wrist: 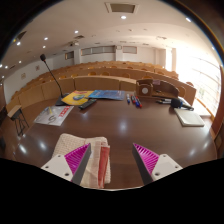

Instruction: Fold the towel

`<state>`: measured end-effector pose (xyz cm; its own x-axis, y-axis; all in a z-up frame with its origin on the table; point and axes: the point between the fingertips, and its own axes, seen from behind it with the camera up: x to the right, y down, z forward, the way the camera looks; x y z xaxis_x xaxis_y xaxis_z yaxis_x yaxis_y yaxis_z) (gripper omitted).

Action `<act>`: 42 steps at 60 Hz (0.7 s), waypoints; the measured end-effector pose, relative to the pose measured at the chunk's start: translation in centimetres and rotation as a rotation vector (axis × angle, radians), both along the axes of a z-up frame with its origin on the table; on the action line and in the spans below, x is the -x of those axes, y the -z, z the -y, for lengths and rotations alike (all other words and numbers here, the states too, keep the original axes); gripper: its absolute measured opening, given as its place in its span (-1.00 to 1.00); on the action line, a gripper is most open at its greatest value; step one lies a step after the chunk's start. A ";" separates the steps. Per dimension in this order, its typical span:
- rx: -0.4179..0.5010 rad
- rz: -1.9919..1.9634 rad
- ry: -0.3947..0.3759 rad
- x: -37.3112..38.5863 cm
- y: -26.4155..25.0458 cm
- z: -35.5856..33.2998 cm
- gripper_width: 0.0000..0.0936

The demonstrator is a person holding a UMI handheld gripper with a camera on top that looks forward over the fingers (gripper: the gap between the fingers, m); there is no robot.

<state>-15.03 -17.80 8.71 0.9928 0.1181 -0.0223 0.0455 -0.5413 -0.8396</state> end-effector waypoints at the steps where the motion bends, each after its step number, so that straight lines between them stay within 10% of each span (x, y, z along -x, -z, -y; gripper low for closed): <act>1: -0.004 0.007 0.003 0.1 -0.4 0.4 0.81; 42: -0.053 0.095 0.118 5.9 -11.0 26.2 0.82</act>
